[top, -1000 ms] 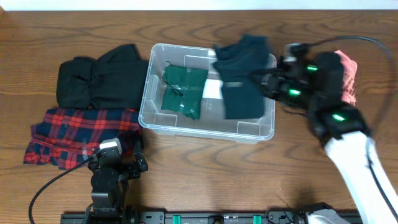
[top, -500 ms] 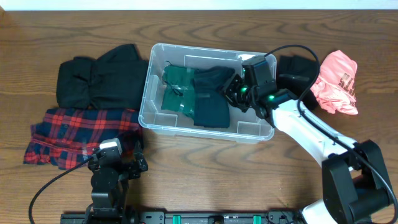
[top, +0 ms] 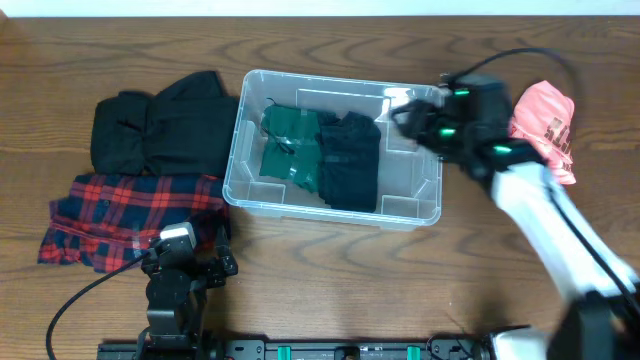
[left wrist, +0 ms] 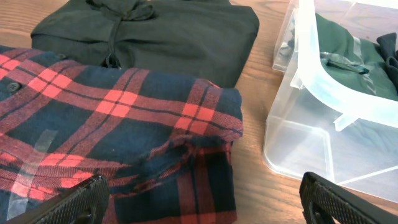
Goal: Pack container
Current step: 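Place the navy garment into the bin beside the green one, then grasp the pink garment with the right gripper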
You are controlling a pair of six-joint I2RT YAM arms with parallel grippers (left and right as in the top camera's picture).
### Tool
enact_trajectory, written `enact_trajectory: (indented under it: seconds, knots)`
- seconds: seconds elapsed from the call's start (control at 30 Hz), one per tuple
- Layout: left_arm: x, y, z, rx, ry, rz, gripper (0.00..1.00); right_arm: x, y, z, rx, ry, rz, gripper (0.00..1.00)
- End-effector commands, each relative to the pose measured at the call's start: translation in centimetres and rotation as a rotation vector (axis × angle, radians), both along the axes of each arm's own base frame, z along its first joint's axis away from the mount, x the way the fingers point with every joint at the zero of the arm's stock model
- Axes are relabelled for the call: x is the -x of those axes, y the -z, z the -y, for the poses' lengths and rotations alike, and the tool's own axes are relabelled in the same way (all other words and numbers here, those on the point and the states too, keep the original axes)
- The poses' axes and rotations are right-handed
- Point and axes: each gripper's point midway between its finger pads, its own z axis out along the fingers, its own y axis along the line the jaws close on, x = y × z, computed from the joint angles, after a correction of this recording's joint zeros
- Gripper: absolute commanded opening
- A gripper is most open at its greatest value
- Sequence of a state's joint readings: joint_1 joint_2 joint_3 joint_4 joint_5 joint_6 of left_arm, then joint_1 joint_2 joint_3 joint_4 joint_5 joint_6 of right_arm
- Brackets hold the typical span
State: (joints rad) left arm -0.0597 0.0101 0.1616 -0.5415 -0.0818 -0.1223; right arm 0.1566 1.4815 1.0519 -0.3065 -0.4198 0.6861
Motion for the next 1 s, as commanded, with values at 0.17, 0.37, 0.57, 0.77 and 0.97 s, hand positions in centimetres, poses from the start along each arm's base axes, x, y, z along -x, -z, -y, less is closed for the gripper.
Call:
enact_trajectory:
  seconds: [0.17,0.37,0.57,0.77,0.97]
  knots:
    - [0.0,0.5,-0.2,-0.014,-0.003,-0.007,0.98,4.3,-6.4,13.5,0.221,0.137,0.156,0.75]
    - [0.0,0.5,-0.2,-0.014,-0.003,-0.007,0.98,6.9,-1.3,23.5,0.320,0.381,-0.078,0.92]
    - [0.0,0.5,-0.2,-0.014,-0.002,-0.007,0.98,5.2,4.1,29.9,0.289,0.496,-0.160,0.95]
    - [0.0,0.5,-0.2,-0.014,-0.002,-0.007,0.98,3.4,10.1,32.9,0.239,0.488,-0.191,0.92]
    - [0.0,0.5,-0.2,-0.014,-0.003,-0.007,0.98,2.0,14.2,32.6,0.168,0.450,-0.202,0.93]
